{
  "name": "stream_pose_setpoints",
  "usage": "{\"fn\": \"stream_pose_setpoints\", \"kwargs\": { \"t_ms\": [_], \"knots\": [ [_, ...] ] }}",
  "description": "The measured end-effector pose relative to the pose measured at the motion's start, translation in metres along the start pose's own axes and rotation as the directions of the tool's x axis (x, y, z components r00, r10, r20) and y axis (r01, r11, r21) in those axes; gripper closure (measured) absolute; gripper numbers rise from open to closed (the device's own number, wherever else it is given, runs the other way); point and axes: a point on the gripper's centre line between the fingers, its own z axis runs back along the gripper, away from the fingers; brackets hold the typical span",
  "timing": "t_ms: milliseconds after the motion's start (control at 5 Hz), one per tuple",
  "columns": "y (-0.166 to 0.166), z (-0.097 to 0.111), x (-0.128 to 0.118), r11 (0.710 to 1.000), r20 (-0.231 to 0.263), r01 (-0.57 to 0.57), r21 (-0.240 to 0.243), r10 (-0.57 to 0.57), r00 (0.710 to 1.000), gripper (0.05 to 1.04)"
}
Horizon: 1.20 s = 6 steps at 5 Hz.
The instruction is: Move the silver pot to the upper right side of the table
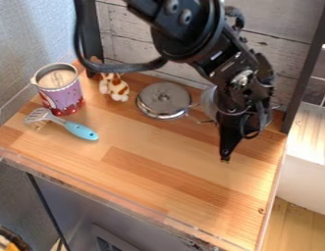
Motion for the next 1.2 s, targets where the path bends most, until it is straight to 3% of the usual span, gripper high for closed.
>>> {"fn": "stream_pose_setpoints", "kwargs": {
  "t_ms": [400,600,800,1200],
  "knots": [
    [-0.001,-0.023,-0.012,0.999,0.030,-0.026,-0.025,0.027,0.999,1.011],
    [-0.001,-0.022,-0.014,0.998,0.028,-0.035,-0.044,0.036,0.999,0.983],
    [-0.004,-0.022,-0.018,0.997,0.000,-0.046,-0.055,0.046,0.999,0.808],
    [-0.002,-0.014,-0.015,0.998,-0.025,-0.044,-0.036,0.043,0.999,0.215]
  ]
}}
